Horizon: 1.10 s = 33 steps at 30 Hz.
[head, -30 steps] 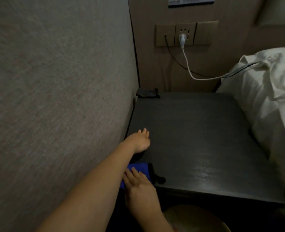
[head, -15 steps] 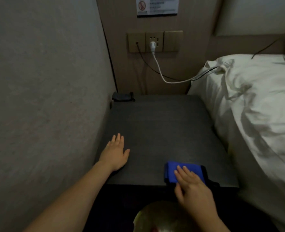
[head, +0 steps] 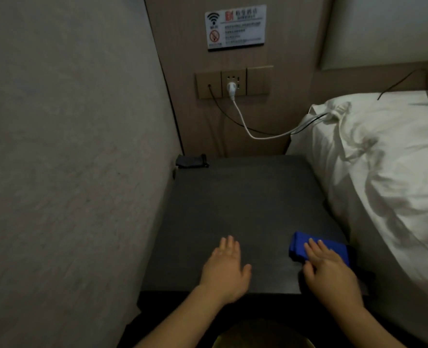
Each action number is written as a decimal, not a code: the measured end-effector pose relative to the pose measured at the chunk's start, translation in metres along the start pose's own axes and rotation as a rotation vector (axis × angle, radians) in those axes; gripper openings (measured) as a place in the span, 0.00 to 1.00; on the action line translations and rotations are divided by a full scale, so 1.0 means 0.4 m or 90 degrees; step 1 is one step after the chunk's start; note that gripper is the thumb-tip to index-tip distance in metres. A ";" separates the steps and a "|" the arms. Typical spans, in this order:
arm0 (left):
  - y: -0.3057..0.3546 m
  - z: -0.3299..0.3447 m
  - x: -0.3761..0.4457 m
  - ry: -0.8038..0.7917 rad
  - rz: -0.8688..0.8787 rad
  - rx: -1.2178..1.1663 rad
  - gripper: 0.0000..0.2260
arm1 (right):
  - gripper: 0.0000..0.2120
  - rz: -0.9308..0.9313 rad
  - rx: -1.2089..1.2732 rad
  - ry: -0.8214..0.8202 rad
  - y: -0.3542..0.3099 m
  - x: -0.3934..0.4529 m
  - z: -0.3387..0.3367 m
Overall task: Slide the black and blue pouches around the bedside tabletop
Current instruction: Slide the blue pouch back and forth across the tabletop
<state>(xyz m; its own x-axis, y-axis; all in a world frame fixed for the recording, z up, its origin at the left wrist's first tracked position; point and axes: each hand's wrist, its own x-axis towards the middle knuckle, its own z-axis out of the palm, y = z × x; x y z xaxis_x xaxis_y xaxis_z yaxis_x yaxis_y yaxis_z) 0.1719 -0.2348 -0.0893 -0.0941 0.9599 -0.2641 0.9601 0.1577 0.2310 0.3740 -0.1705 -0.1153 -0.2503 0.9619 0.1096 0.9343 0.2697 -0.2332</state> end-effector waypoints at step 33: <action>-0.202 -0.104 0.138 0.003 -0.124 0.098 0.31 | 0.28 -0.354 0.018 -0.245 -0.434 0.271 0.047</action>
<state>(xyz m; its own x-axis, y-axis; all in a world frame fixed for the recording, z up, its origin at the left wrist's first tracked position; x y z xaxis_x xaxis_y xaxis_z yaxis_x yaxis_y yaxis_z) 0.0783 -0.1847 -0.0835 -0.2825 0.9160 -0.2849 0.9525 0.3032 0.0302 0.1798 -0.1123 -0.0812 -0.7694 0.6254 -0.1299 0.6346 0.7254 -0.2666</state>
